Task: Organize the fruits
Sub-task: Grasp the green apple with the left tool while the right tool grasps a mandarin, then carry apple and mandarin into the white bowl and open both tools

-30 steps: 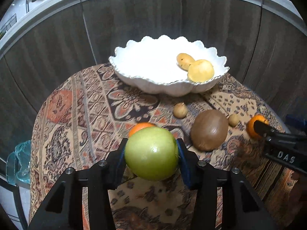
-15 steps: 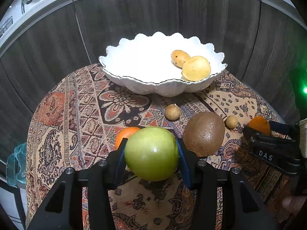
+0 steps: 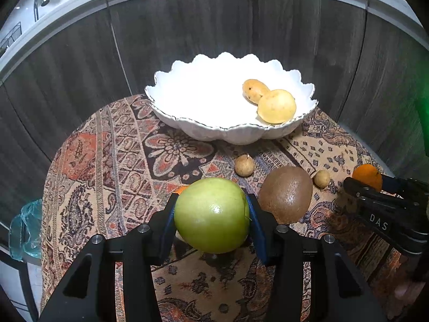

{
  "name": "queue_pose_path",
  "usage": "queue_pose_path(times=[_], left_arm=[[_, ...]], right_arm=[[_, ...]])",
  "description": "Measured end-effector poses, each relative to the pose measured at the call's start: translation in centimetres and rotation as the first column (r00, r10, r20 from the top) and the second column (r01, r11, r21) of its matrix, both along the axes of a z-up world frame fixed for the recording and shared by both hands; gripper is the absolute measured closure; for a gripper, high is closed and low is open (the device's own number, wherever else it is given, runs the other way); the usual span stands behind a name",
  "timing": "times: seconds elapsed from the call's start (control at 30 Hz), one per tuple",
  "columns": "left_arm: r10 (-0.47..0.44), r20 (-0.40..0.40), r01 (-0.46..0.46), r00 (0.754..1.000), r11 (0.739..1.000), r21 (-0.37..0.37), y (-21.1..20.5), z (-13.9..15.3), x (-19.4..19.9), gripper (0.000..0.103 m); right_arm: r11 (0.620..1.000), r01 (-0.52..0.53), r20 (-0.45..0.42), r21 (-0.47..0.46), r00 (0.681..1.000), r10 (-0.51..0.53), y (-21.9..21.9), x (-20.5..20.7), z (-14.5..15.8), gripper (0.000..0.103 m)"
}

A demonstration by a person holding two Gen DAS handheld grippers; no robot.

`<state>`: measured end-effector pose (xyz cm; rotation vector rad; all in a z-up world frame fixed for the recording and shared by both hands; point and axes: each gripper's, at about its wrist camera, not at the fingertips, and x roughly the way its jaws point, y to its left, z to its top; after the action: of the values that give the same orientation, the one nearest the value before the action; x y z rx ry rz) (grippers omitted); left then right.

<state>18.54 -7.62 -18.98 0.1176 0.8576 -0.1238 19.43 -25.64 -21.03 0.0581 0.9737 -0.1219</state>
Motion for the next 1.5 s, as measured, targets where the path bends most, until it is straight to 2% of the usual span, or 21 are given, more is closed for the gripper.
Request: queue_pose_path(times=[0.5,0.93,1.2,1.5], left_arm=[[0.003,0.069,0.000,0.998,0.999,-0.039,1.3,4.8,1.0,0.055],[0.002,0.152,0.001,0.988,1.000,-0.023,2.4,8.8,6.1,0.055],[-0.010,0.156,0.014,0.988,1.000,-0.025,2.2,8.8,10.3,0.055],[-0.008,0.124,0.012,0.992,0.999,-0.037,2.1,6.2,14.9,0.055]], right_arm=[[0.999,-0.048,0.111,0.012,0.993,0.046,1.4,0.6,6.4,0.056],[0.996,-0.084,0.205,-0.009,0.975,0.084,3.0,4.7,11.5,0.056],[0.994,-0.107,0.204,0.010,0.974,0.102,4.1,8.9,12.4,0.056],[0.991,-0.134,0.159,0.031,0.979,0.127,5.2,14.1,10.6,0.056]])
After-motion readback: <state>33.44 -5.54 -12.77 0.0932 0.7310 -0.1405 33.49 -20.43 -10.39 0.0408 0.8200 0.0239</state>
